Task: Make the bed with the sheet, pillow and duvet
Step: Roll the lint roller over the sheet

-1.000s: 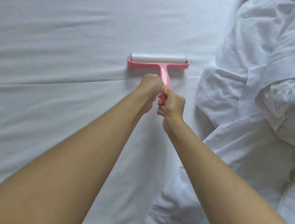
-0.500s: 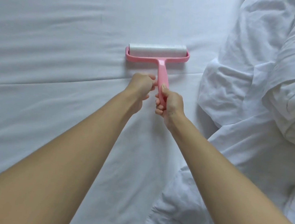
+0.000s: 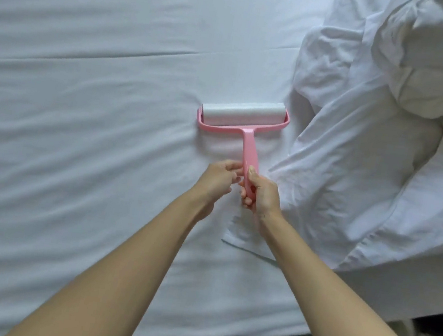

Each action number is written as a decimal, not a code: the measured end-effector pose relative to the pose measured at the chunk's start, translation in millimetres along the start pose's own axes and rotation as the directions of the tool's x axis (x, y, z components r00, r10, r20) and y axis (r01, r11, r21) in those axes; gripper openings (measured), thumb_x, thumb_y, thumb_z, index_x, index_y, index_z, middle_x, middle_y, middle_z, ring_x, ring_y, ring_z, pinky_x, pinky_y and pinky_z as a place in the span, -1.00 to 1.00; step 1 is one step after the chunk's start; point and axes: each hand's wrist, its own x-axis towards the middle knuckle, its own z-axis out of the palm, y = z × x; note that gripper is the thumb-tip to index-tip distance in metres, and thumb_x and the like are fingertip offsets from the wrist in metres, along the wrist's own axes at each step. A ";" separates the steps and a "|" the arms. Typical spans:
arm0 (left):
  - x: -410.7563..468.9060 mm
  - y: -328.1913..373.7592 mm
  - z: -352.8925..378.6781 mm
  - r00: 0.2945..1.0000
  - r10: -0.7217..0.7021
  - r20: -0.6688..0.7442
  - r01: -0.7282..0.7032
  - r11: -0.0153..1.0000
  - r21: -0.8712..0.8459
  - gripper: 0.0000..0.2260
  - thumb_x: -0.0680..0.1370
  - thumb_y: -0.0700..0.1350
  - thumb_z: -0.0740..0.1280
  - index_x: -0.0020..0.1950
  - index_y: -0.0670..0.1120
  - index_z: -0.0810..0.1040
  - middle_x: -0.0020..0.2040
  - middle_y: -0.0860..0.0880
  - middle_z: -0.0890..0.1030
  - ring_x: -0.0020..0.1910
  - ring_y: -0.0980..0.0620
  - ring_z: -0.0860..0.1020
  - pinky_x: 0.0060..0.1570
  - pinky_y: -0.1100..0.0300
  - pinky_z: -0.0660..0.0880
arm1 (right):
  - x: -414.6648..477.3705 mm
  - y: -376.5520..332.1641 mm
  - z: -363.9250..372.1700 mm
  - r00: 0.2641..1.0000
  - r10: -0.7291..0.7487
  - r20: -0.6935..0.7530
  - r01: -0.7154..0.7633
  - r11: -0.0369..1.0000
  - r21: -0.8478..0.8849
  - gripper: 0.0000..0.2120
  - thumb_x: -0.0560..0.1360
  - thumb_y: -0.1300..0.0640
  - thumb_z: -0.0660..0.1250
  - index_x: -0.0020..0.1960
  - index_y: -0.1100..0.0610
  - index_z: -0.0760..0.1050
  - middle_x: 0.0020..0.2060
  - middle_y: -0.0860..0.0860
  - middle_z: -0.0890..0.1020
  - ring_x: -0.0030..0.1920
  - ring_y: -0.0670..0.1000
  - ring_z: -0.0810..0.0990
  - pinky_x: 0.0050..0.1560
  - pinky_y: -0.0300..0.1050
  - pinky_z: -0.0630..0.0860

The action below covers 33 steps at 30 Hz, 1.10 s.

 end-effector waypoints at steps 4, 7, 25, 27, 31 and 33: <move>-25.3 -48.2 19.4 0.998 -0.067 0.000 0.067 0.998 0.016 -0.65 0.51 -0.44 0.07 -0.04 -0.08 0.54 -0.28 0.14 0.62 -0.22 0.13 0.46 -0.33 0.40 0.33 | -23.8 18.5 -16.1 0.999 0.033 0.002 -0.033 0.999 0.014 -0.62 0.60 0.10 0.15 -0.36 0.19 0.38 -0.66 -0.01 0.39 -0.70 -0.13 0.23 -0.61 -0.30 0.14; -40.3 -64.9 37.7 0.999 -0.042 0.004 0.042 0.999 0.026 -0.60 0.49 -0.45 0.05 0.05 -0.04 0.51 -0.10 0.11 0.55 -0.08 0.09 0.45 -0.27 0.37 0.35 | -34.3 13.7 -20.3 0.993 0.108 0.037 -0.108 0.994 0.003 -0.61 0.61 0.05 0.14 -0.34 0.20 0.38 -0.69 -0.04 0.40 -0.72 -0.14 0.24 -0.64 -0.33 0.15; -72.5 -39.7 148.0 0.955 0.012 0.296 -0.005 1.000 -0.024 -0.93 0.56 -0.29 0.19 -0.07 -0.13 0.38 -0.20 0.03 0.35 -0.30 0.18 0.31 -0.52 0.56 0.31 | -42.3 -49.0 -33.7 0.960 0.240 0.146 -0.192 0.939 -0.284 -0.63 0.62 0.05 0.08 -0.27 0.23 0.39 -0.47 0.06 0.45 -0.66 -0.08 0.34 -0.61 -0.41 0.23; -70.7 -39.6 167.7 0.942 0.058 0.330 -0.046 0.998 -0.046 -0.78 0.61 -0.36 0.09 -0.14 -0.10 0.38 -0.25 0.05 0.33 -0.31 0.18 0.29 -0.46 0.49 0.31 | -41.9 -55.8 -40.3 0.953 0.254 0.164 -0.194 0.929 -0.315 -0.64 0.62 0.07 0.06 -0.26 0.23 0.39 -0.46 0.06 0.46 -0.64 -0.07 0.35 -0.61 -0.42 0.25; -68.1 -45.0 181.6 0.944 0.108 0.312 -0.101 0.994 -0.037 -0.79 0.61 -0.34 0.09 0.16 -0.11 0.40 -0.14 0.10 0.40 -0.24 0.26 0.35 -0.27 0.46 0.35 | -42.1 -57.9 -54.0 0.951 0.258 0.170 -0.182 0.912 -0.369 -0.66 0.61 0.08 0.07 -0.23 0.24 0.40 -0.43 0.07 0.48 -0.57 -0.05 0.39 -0.61 -0.41 0.27; -64.7 -52.9 178.9 0.967 0.097 0.235 -0.102 0.995 0.009 -0.79 0.58 -0.37 0.10 0.14 -0.22 0.43 -0.23 0.10 0.42 -0.28 0.24 0.38 -0.40 0.54 0.36 | -43.3 -52.2 -61.9 0.955 0.252 0.159 -0.159 0.883 -0.442 -0.67 0.61 0.09 0.09 -0.25 0.24 0.40 -0.42 0.08 0.48 -0.51 -0.03 0.38 -0.57 -0.35 0.28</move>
